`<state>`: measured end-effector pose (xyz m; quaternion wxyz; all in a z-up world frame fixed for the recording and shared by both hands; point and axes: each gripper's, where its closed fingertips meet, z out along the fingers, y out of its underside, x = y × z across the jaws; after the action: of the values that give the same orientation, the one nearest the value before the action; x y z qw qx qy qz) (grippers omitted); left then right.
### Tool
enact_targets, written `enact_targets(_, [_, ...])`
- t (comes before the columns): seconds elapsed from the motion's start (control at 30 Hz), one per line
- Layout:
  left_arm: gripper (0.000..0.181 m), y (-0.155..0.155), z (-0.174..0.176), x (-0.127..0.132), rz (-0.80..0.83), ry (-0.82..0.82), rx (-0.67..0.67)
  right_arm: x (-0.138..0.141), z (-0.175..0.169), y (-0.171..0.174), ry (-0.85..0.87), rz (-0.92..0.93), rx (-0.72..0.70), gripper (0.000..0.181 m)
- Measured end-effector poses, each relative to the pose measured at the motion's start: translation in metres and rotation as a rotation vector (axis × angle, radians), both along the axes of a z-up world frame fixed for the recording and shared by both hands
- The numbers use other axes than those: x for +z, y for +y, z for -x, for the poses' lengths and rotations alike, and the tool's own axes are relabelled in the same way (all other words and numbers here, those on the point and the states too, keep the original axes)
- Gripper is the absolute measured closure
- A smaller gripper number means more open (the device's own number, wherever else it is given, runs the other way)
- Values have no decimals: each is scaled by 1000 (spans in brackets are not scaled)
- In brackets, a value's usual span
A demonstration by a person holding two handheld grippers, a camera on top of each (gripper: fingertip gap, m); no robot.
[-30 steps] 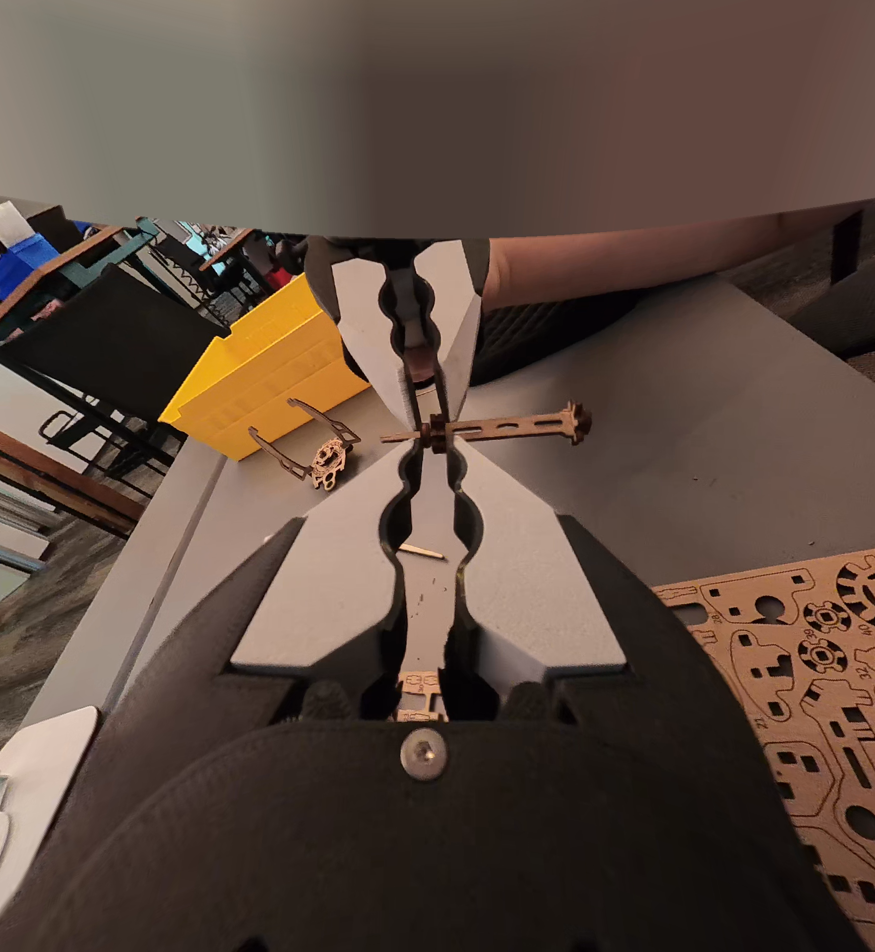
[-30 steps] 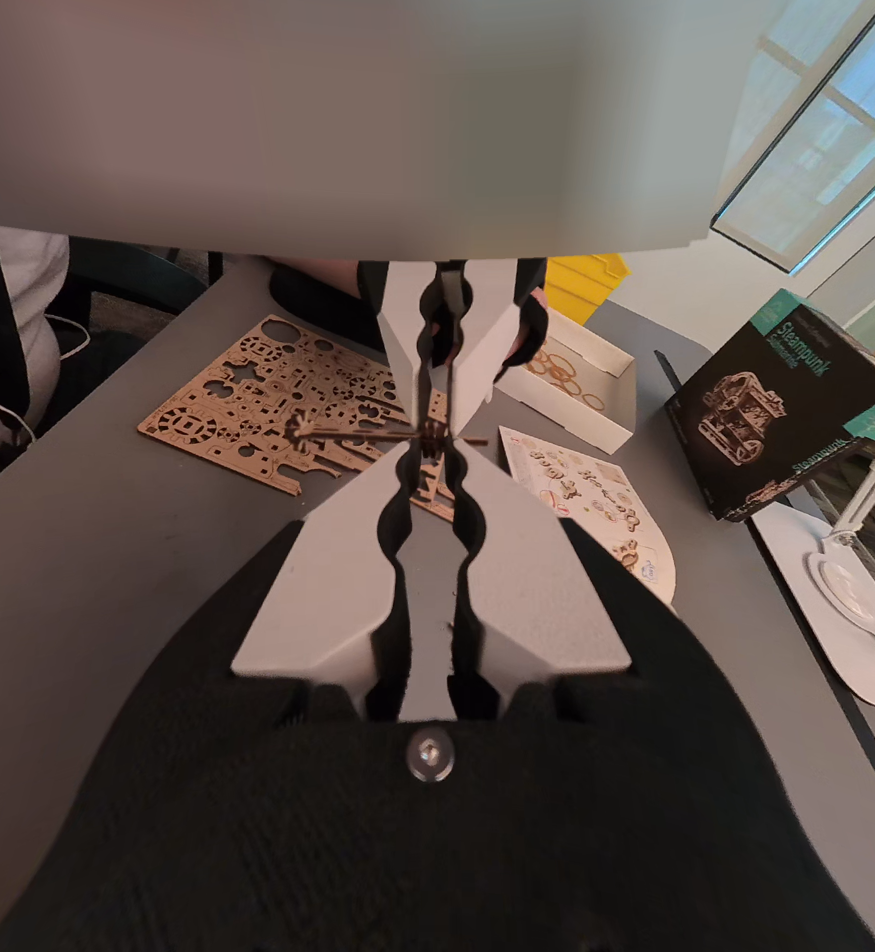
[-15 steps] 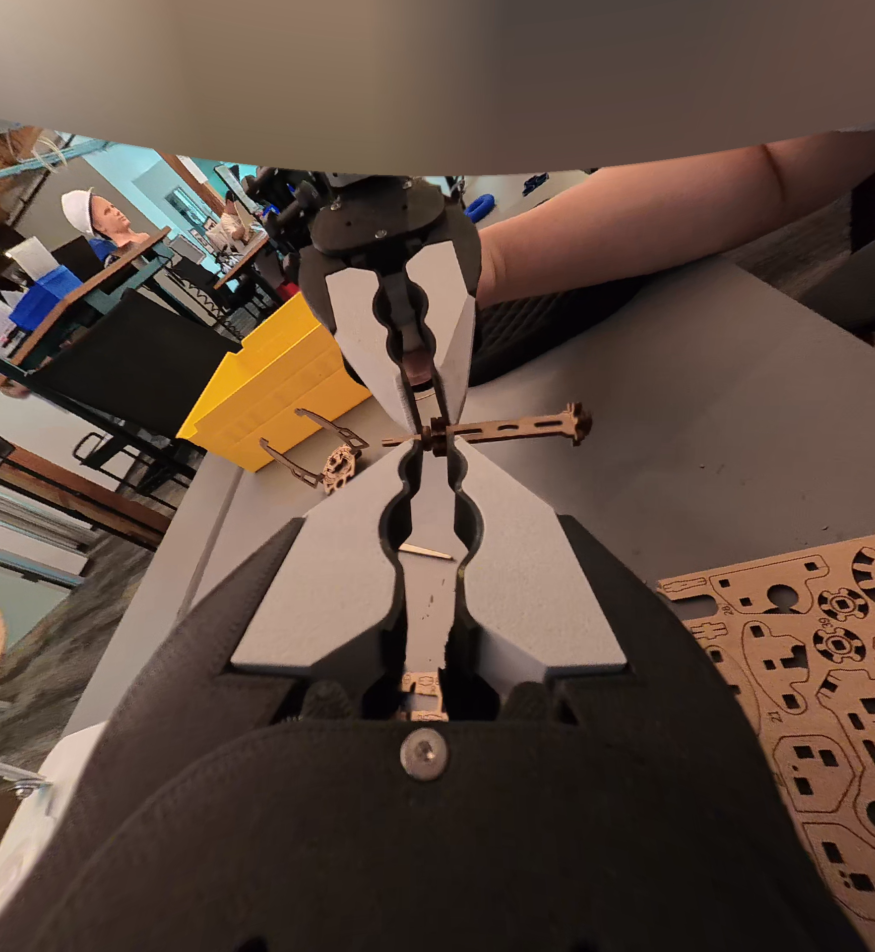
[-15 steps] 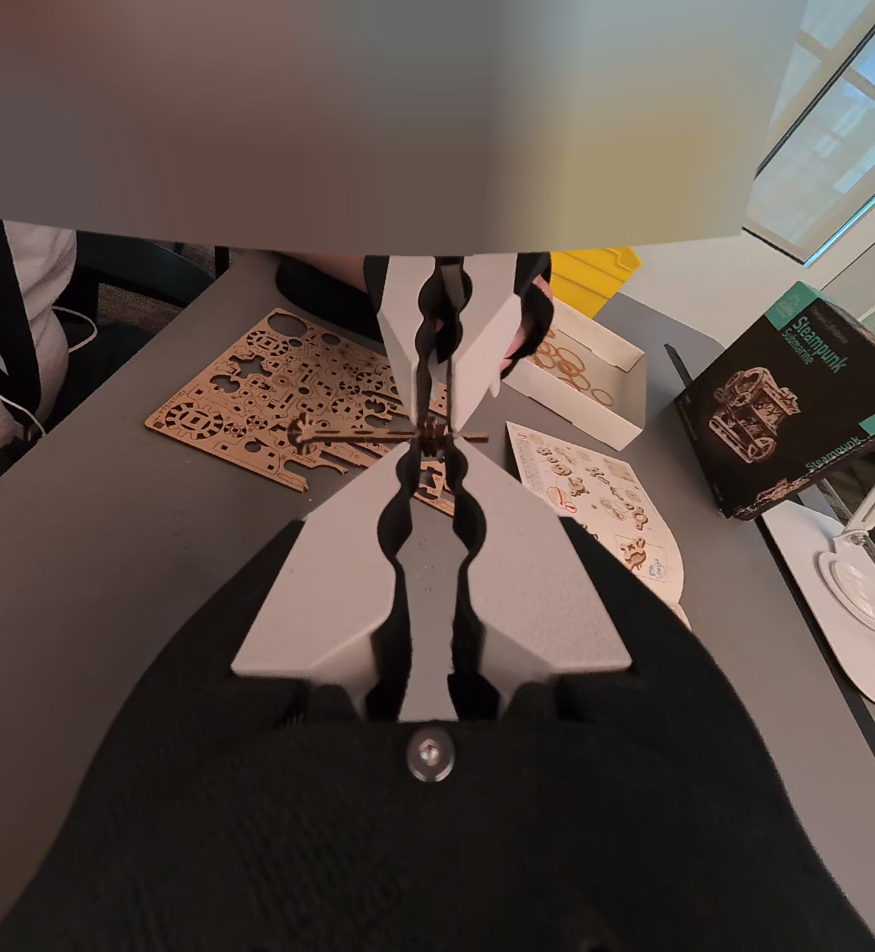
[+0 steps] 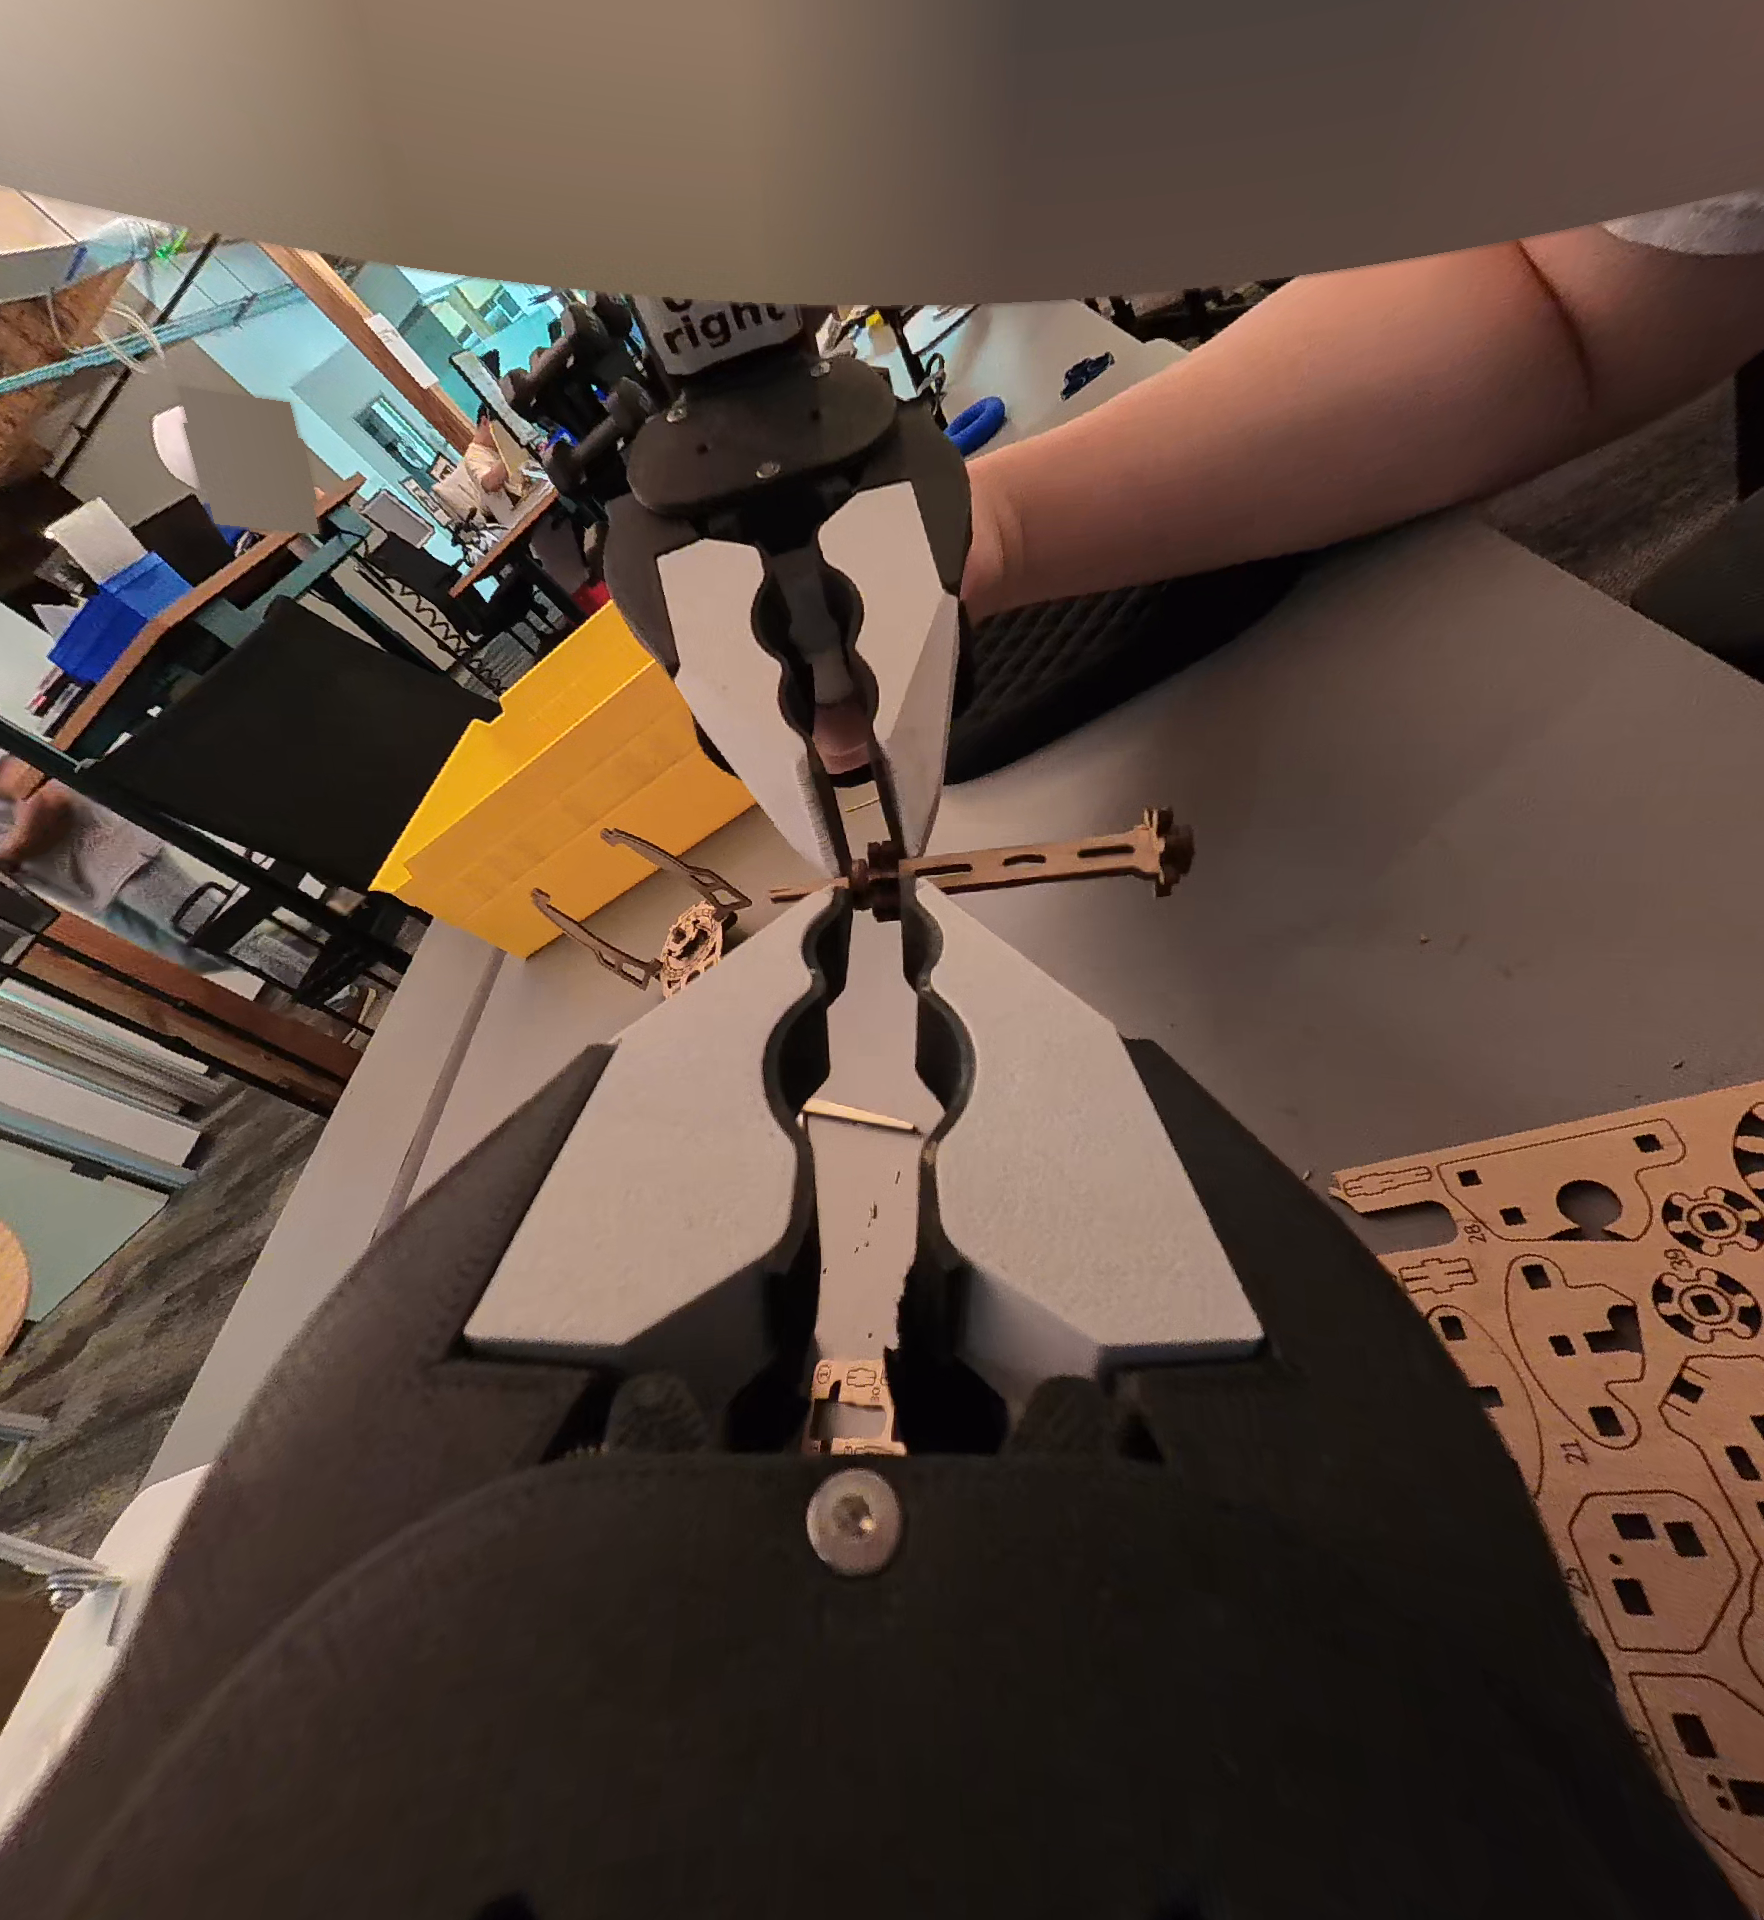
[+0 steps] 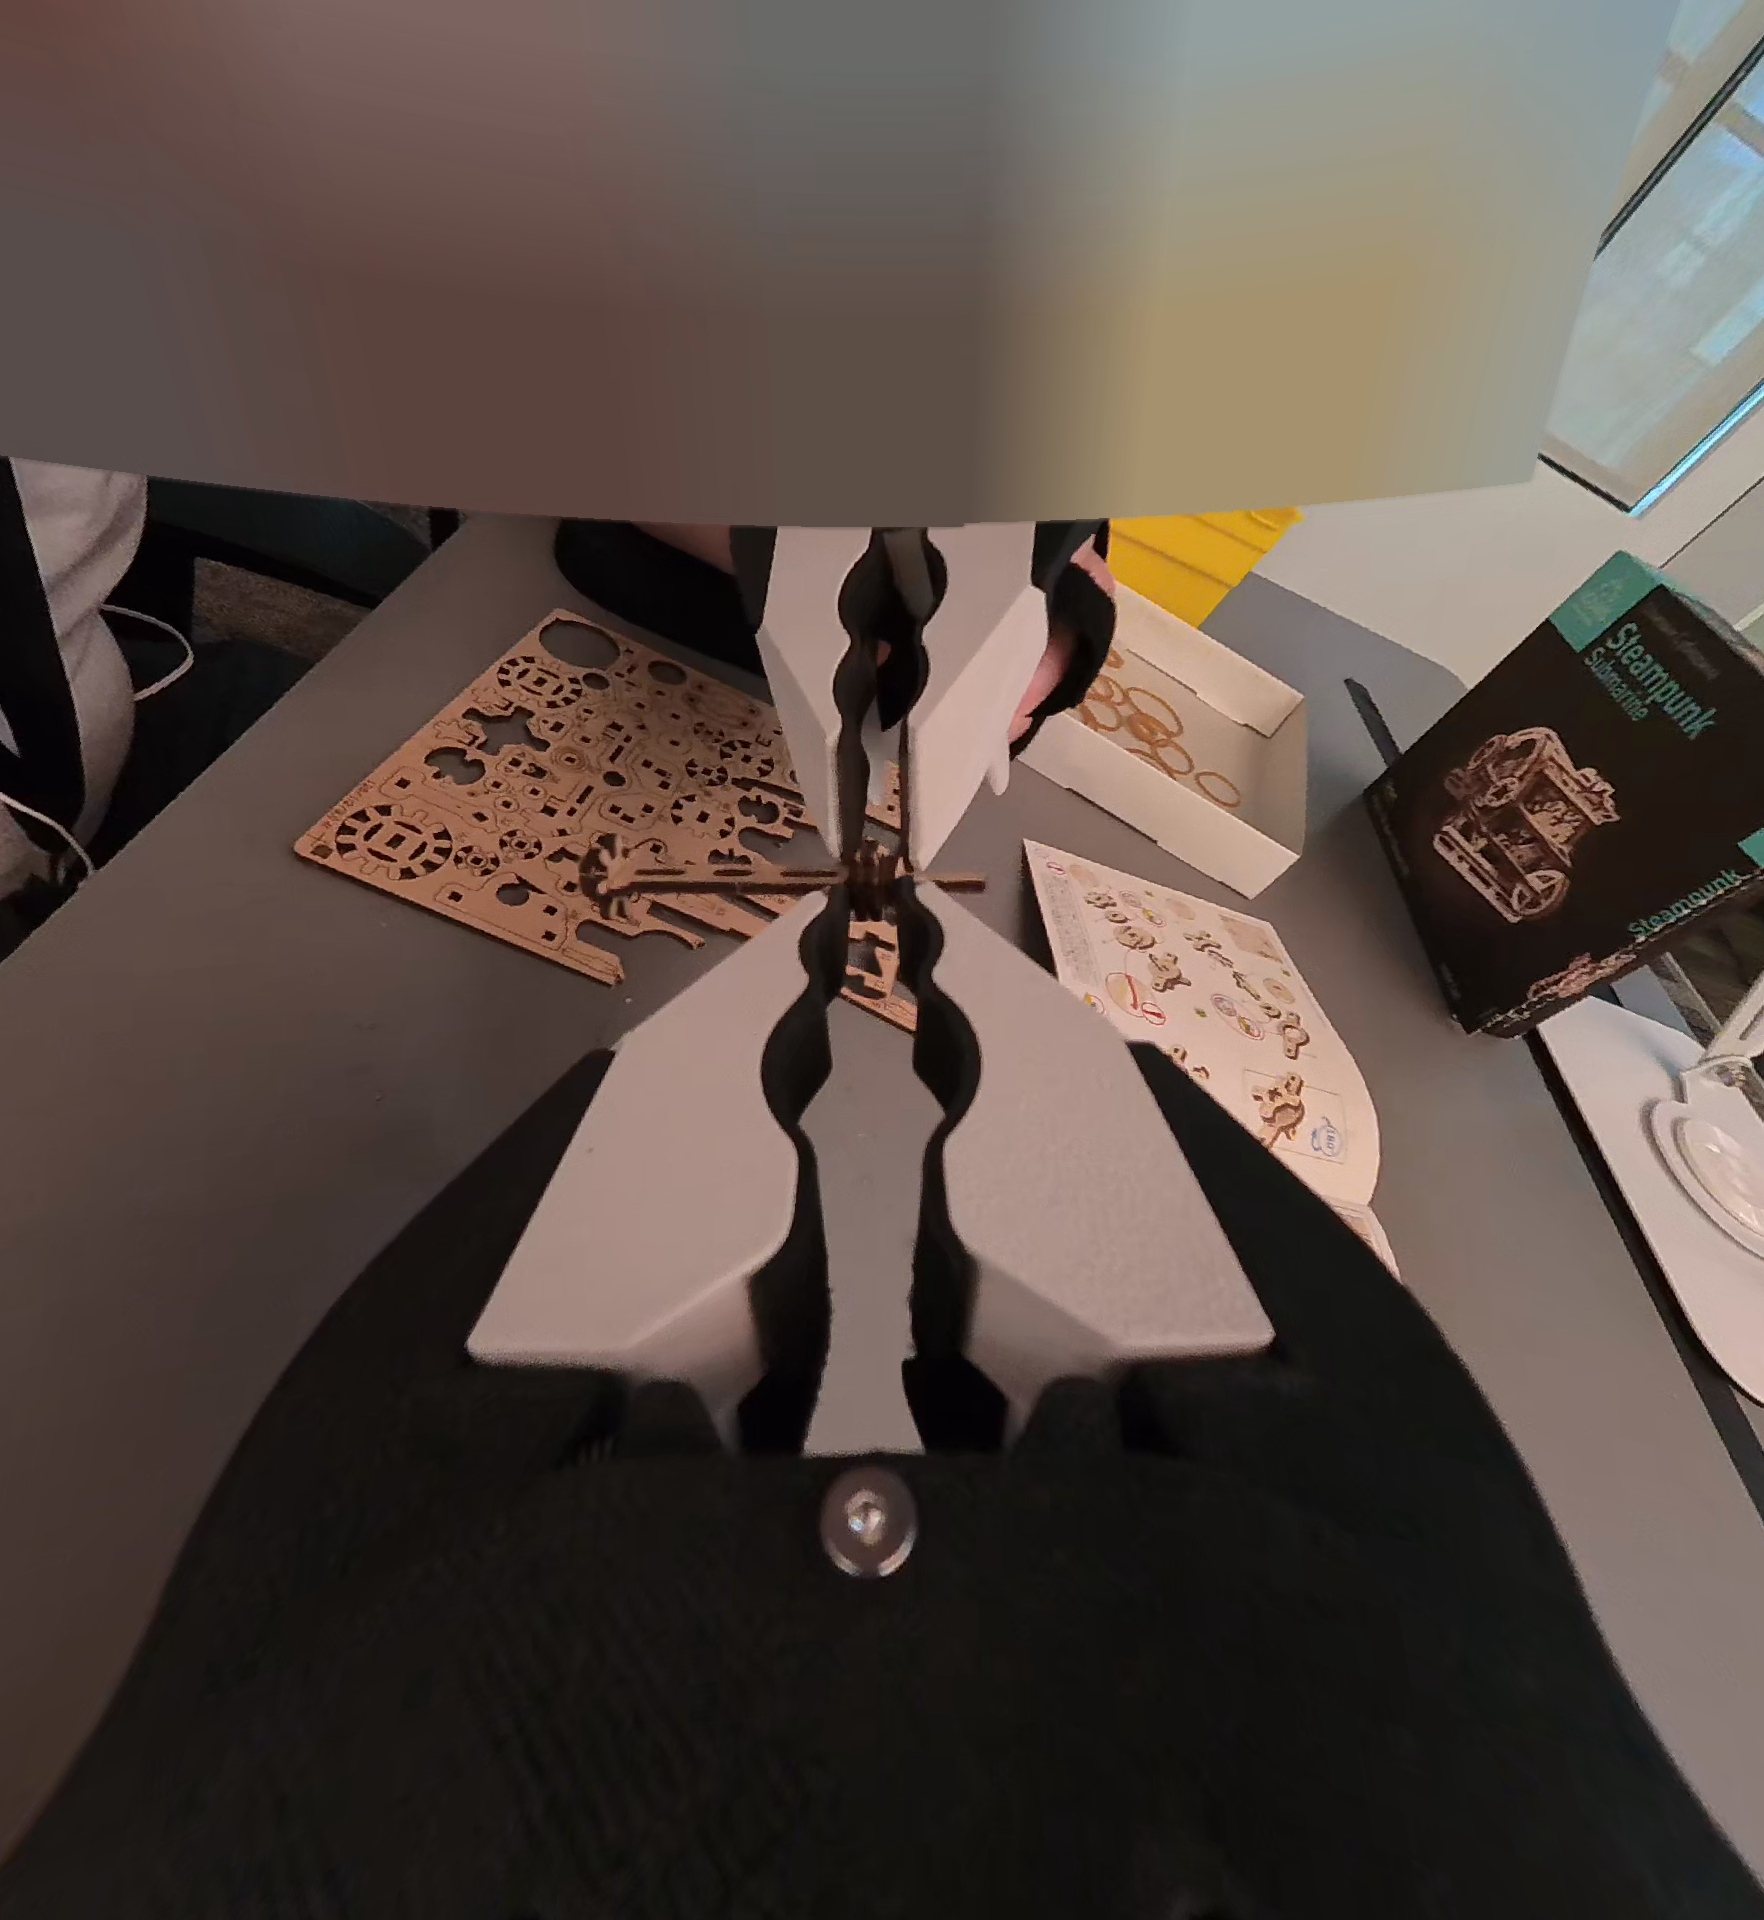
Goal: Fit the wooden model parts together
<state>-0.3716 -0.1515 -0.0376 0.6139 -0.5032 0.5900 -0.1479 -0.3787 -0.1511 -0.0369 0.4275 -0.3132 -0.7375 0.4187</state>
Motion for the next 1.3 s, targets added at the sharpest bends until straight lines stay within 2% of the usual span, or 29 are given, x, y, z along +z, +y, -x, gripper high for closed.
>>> enact_targets(0.07, [174, 0, 0, 1, 9, -5, 1, 0, 0, 0, 2, 0, 1, 173])
enact_targets(0.13, [162, 3, 1, 1, 22, -14, 15, -1, -1, -2, -4, -2, 9, 173])
enact_targets(0.2, [174, -1, 1, 0, 29, -5, -9, 0, 1, 0, 2, -2, -2, 173])
enact_targets(0.53, [174, 0, 1, -6, -4, 40, 0, -5, 1, 0, -28, 9, 0, 174])
enact_targets(0.7, [175, -2, 3, 1, 125, -5, -30, 1, 3, -2, -14, 57, 2, 174])
enact_targets(1.0, [176, 1, 5, 5, 181, -17, 2, 5, 5, 1, -17, 107, -21, 174])
enact_targets(1.3, [176, 2, 5, 8, 131, -22, 18, 8, 4, 1, 14, 49, -38, 175])
